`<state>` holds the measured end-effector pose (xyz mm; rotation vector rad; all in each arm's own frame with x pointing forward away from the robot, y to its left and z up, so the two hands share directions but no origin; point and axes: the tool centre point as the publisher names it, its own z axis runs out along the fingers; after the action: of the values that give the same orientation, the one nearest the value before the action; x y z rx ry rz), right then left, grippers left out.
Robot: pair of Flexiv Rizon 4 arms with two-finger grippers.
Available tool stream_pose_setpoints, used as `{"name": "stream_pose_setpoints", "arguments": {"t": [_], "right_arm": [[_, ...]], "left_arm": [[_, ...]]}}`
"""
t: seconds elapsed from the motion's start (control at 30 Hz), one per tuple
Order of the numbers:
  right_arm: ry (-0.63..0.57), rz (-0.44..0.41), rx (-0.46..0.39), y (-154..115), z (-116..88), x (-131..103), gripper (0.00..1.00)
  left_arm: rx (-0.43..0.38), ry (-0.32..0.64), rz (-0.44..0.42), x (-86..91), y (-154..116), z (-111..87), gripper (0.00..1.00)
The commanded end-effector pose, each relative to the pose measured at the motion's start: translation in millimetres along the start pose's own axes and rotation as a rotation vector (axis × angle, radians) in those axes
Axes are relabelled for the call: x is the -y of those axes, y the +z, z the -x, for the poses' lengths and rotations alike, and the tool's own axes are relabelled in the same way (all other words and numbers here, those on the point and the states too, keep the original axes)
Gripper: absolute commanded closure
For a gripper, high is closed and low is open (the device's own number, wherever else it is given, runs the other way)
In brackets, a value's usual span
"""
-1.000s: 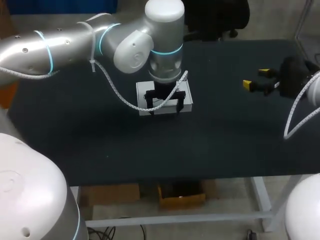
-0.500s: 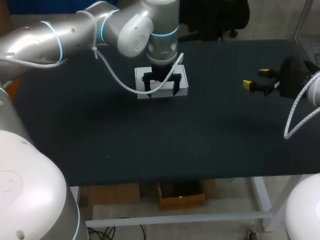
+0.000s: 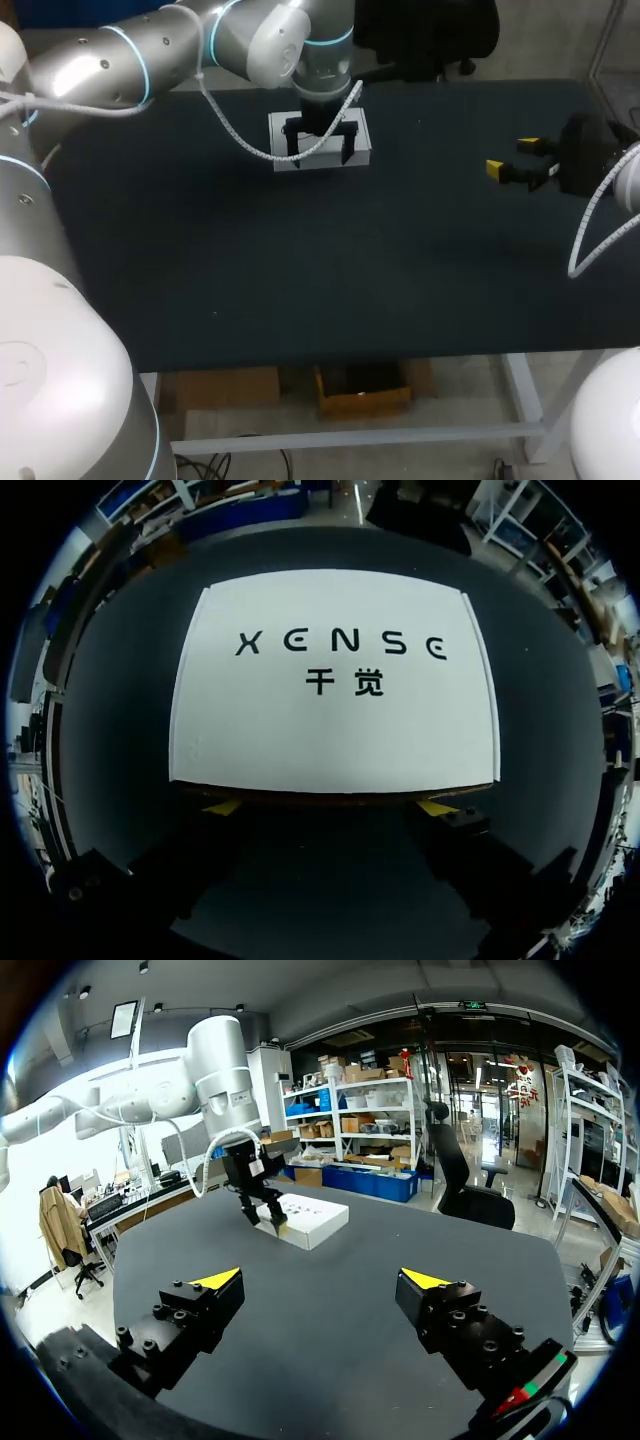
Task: Assemble the packaging by folding the flat box into shape, placing the metal phone stand inside, and closing the box properly
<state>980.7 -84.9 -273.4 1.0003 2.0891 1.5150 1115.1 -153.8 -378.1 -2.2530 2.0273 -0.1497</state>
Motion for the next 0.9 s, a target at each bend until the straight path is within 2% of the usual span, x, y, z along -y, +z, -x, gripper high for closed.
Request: {"name": "stream_pose_setpoints", "arguments": {"t": [0.03,0.27,0.4,0.57,0.7,0.9], "right_arm": [[-0.001,0.008,-0.002,-1,0,2,0.0],[-0.001,0.008,-0.002,-1,0,2,0.0],[-0.001,0.008,-0.002,-1,0,2,0.0],[-0.001,0.008,-0.002,-1,0,2,0.0],[-0.001,0.008,-0.002,-1,0,2,0.0],[-0.001,0.008,-0.002,-1,0,2,0.0]], "left_arm": [[0.011,0.001,0.071,26.4,5,-8.7,0.0],[0.001,-0.001,0.064,54.9,2,-12.3,0.0],[-0.012,0.014,0.048,51.3,-7,-14.1,0.0],[-0.029,0.043,0.017,22.5,-16,-8.2,0.0],[-0.062,0.076,-0.034,-12.7,-28,5.4,0.0],[-0.121,0.146,-0.157,-64.5,-46,31.5,0.0]]}}
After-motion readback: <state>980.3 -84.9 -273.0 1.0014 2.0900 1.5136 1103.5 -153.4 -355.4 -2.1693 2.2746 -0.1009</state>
